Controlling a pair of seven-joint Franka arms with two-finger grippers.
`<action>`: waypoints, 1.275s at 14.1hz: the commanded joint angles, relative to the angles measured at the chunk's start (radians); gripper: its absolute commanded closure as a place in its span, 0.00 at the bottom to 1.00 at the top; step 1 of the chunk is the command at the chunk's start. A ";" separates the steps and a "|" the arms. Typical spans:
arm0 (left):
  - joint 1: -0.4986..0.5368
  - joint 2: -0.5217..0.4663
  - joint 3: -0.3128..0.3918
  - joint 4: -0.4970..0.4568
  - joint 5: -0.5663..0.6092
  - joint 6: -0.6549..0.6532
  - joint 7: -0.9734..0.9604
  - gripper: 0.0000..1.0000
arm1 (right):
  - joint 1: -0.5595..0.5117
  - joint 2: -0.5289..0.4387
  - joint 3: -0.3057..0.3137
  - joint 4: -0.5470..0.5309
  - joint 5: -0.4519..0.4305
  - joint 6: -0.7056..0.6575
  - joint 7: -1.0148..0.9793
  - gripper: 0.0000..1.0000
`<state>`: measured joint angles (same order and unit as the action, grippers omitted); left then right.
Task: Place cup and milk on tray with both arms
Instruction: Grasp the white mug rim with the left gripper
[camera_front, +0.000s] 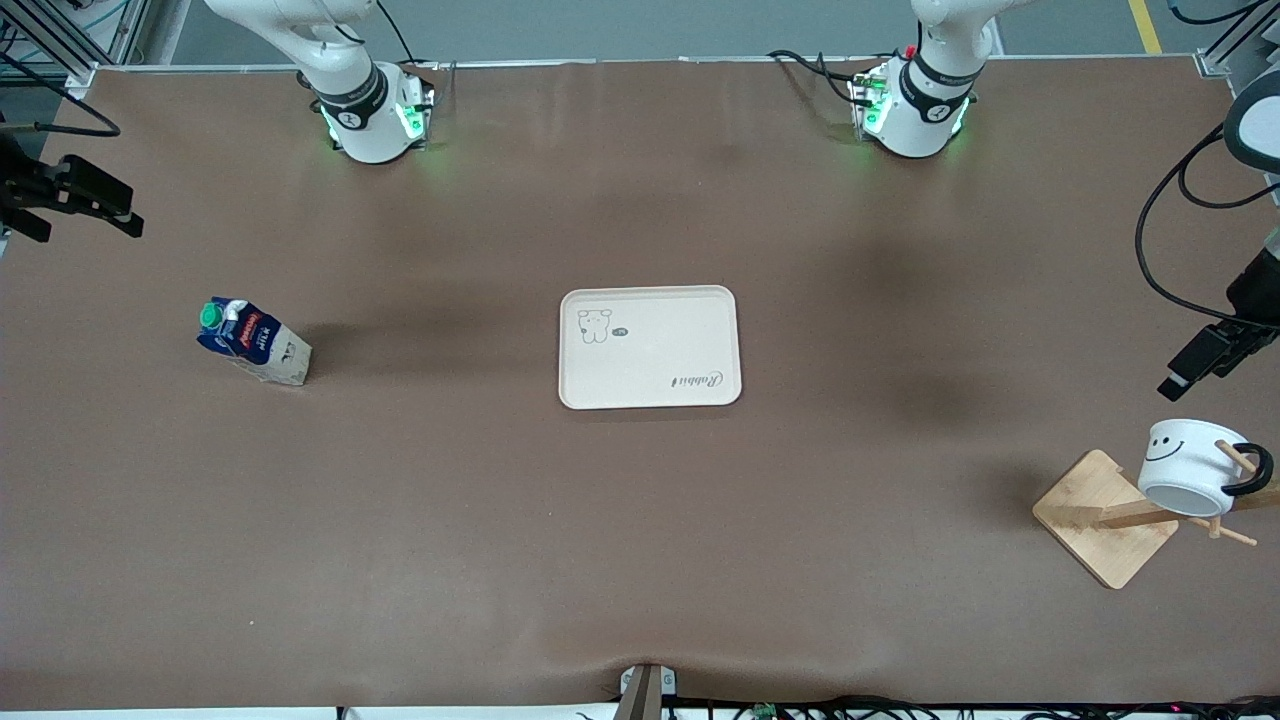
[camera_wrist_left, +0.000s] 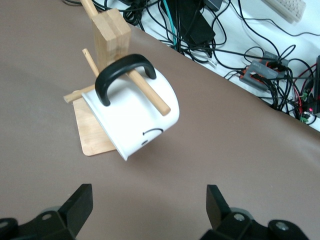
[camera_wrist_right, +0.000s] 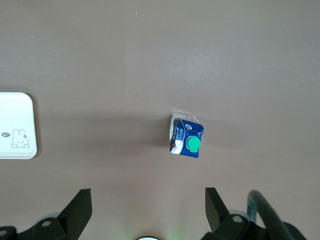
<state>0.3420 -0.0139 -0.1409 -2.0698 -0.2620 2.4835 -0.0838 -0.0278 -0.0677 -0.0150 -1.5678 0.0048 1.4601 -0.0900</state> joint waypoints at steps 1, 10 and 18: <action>0.026 0.031 -0.006 -0.003 -0.022 0.073 0.009 0.00 | -0.014 0.006 0.004 0.017 0.031 -0.015 0.009 0.00; 0.032 0.143 -0.008 0.000 -0.023 0.230 0.015 0.00 | -0.015 0.008 0.003 0.017 0.031 -0.015 0.009 0.00; 0.023 0.206 -0.017 0.013 -0.022 0.373 0.022 0.00 | -0.018 0.008 0.003 0.017 0.031 -0.015 0.009 0.00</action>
<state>0.3653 0.1703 -0.1489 -2.0700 -0.2622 2.8191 -0.0808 -0.0303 -0.0676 -0.0203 -1.5678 0.0181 1.4592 -0.0897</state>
